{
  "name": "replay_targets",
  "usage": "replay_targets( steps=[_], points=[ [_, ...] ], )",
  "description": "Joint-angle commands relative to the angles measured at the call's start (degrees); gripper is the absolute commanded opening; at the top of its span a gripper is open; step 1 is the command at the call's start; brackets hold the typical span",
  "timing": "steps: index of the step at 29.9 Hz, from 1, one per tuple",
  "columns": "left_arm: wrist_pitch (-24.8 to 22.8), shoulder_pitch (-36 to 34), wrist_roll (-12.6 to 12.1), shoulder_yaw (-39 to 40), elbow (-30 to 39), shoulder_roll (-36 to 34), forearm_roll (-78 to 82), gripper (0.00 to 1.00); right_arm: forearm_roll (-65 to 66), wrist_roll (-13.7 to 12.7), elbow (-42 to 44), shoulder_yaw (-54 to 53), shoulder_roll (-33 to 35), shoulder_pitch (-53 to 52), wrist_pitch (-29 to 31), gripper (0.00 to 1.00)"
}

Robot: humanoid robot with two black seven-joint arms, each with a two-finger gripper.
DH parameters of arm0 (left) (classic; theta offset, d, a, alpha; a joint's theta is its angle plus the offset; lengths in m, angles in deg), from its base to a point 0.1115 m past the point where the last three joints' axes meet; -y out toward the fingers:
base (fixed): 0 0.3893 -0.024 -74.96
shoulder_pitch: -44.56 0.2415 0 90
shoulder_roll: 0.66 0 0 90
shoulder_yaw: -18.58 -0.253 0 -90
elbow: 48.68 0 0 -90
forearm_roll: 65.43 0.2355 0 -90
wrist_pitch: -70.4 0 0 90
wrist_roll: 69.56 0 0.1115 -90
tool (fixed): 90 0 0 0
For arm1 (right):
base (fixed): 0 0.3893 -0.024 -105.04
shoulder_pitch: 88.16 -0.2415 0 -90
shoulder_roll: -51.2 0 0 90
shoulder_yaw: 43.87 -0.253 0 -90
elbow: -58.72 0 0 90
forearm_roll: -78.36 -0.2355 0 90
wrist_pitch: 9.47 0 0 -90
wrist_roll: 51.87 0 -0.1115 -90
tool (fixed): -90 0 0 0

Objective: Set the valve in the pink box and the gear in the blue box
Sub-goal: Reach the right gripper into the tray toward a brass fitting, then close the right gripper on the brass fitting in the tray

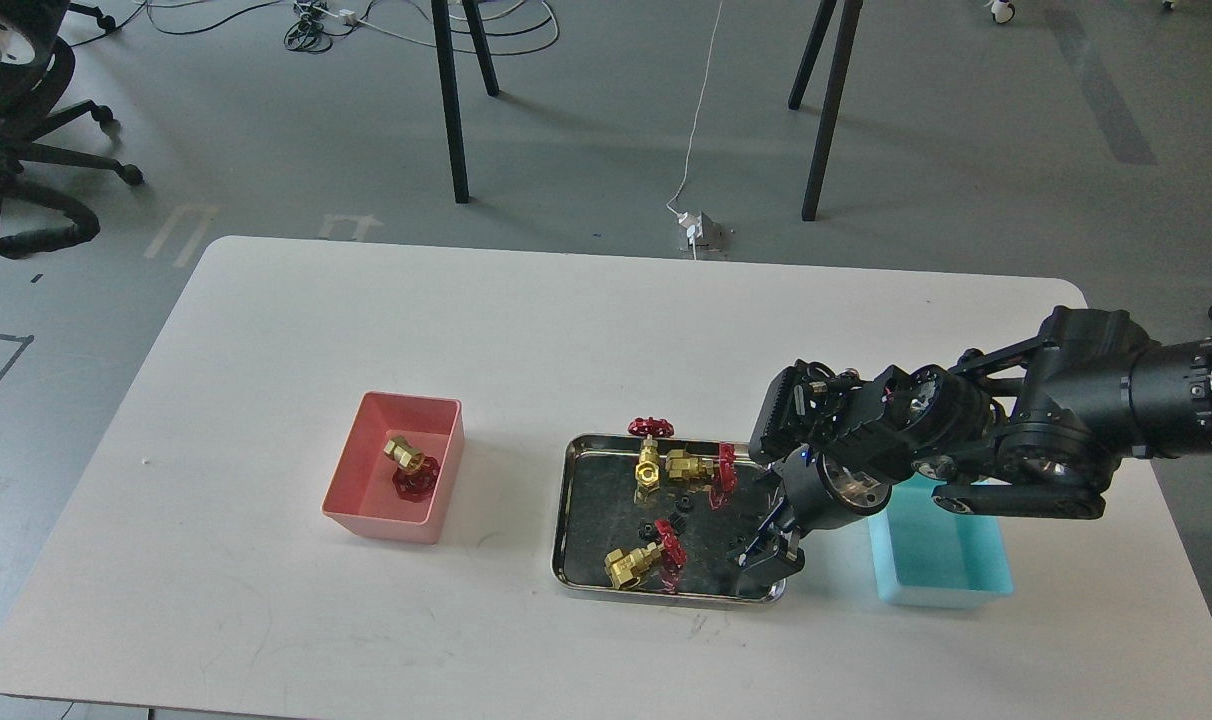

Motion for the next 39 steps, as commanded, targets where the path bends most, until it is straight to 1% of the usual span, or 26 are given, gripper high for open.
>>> replay_targets(
  steps=[1,3,12,19,22,24,28,32,39],
  points=[
    [-0.01,-0.33,0.00,0.14,0.00,-0.05,0.00,0.99,0.06,1.83,2.04,1.03,-1.93,0.72,-0.18,0.85],
    [-0.01,-0.60,0.00,0.14,0.00,-0.05,0.00,0.99,0.05,2.27,2.39,1.38,-2.63,1.16,-0.18,0.83],
    [-0.01,-0.77,0.00,0.14,-0.09,-0.14,0.00,0.99,0.14,2.27,4.85,1.56,-4.04,2.22,-0.18,0.84],
    [0.08,-0.77,0.00,0.05,-0.09,-0.14,0.00,0.99,0.23,2.36,6.34,1.56,-5.54,2.30,-0.18,0.83],
    [0.08,-0.77,0.00,0.05,-0.09,-0.14,0.00,0.99,0.23,2.88,6.70,1.65,-5.63,2.30,-0.09,0.80],
    [0.08,-0.77,0.00,0.05,-0.09,-0.14,0.08,0.99,0.41,4.11,6.70,1.65,-5.71,2.22,-0.09,0.78],
    [-0.01,-0.77,0.00,0.05,-0.09,-0.14,0.08,0.99,0.49,4.90,6.87,3.75,-6.06,1.95,-0.18,0.67],
    [0.08,-0.77,0.00,0.05,-0.09,-0.14,0.08,0.99,0.49,5.35,6.96,4.20,-6.06,1.95,-0.18,0.61],
    [-0.01,-0.86,0.00,0.05,-0.09,-0.23,0.08,0.99,0.49,5.43,8.72,4.20,-6.68,2.13,-0.35,0.59]
  ],
)
